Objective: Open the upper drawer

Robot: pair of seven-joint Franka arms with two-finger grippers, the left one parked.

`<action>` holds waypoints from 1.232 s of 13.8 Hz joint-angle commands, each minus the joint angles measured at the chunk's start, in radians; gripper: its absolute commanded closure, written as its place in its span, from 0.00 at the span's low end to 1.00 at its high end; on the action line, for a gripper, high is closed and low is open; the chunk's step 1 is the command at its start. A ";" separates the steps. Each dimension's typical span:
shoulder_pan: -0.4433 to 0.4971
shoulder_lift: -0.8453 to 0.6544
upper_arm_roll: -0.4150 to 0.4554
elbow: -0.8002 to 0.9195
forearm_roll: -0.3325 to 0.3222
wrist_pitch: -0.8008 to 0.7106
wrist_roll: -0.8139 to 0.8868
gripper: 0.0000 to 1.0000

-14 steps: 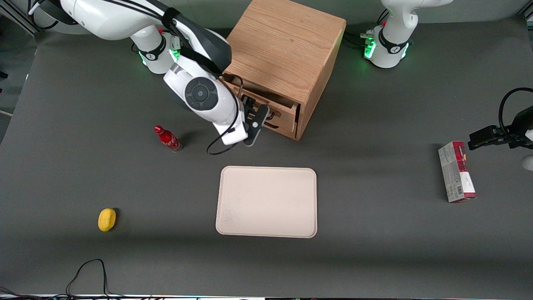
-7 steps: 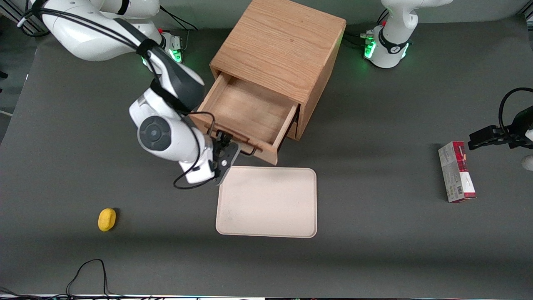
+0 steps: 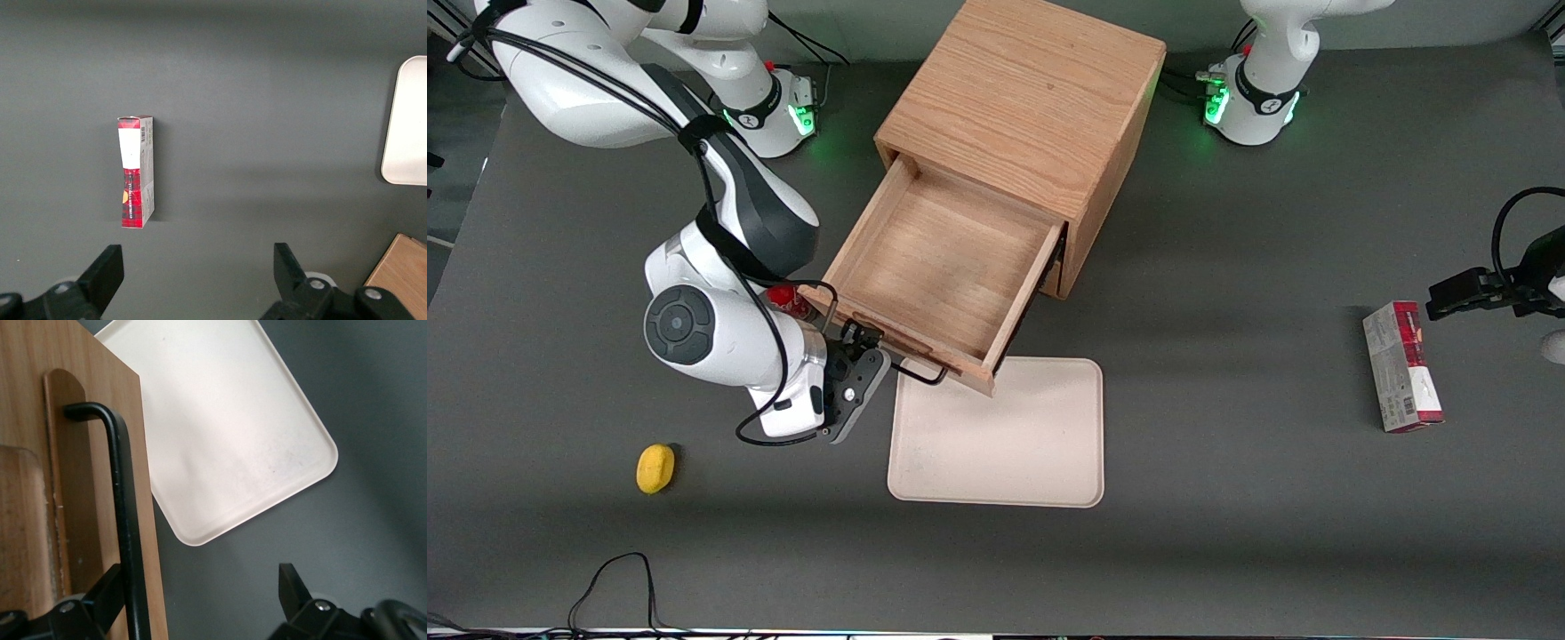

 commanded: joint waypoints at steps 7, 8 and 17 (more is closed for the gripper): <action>-0.058 -0.077 -0.038 0.191 -0.023 -0.037 -0.006 0.00; -0.074 -0.111 -0.049 0.190 0.037 -0.052 -0.003 0.00; -0.063 -0.767 -0.403 -0.386 0.218 -0.298 0.431 0.00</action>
